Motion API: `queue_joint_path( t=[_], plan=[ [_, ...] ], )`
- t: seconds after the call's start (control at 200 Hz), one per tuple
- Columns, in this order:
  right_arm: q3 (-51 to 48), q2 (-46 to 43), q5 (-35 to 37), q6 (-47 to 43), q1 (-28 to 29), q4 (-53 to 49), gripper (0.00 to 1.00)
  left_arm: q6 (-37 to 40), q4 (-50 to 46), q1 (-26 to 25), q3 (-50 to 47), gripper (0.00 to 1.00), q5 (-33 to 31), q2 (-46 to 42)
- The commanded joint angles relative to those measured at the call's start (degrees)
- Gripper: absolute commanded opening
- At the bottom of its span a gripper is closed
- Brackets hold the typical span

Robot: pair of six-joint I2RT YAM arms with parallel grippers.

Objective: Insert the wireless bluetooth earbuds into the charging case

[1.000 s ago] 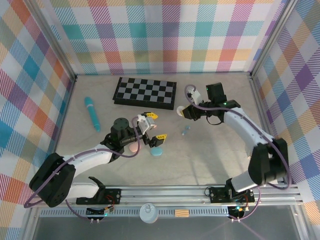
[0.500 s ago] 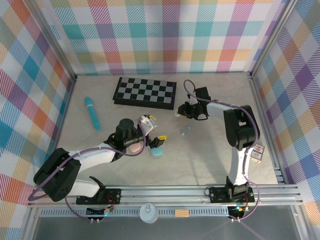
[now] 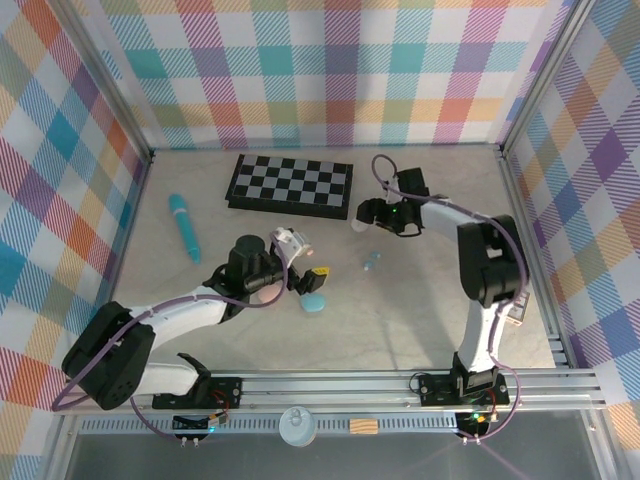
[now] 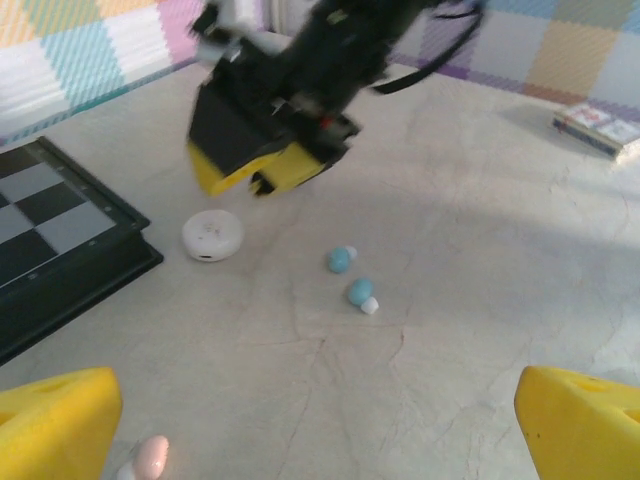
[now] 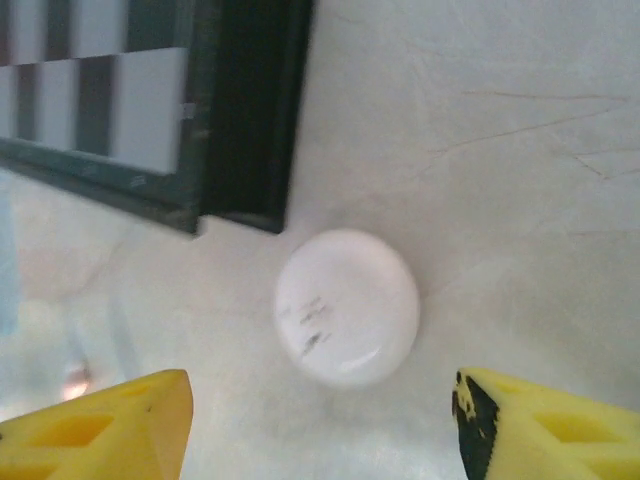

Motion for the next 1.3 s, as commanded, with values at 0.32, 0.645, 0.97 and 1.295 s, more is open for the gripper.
queue_joint_path(
  t=[0.32,0.645,0.97,1.295],
  plan=[
    [-12.7,-24.4,-4.6,-55.8,14.8,-7.1,0.9,-22.6,-3.1,11.7,-1.6,1.0,-6.5,-6.4],
    [-15.2,-19.2,-3.5,-65.9,29.7,-9.7,0.93,-28.3,-9.5,15.5,-2.5,1.0,-15.0,-12.4],
    [-12.0,-8.6,0.4,-67.4,32.2,-8.6,0.88,-26.5,-13.2,15.5,-1.9,1.0,-16.5,-15.2],
    [-9.8,-3.3,2.4,-67.0,33.2,-6.8,0.66,-26.3,-12.4,15.5,-2.3,1.0,-16.2,-14.5]
  ],
)
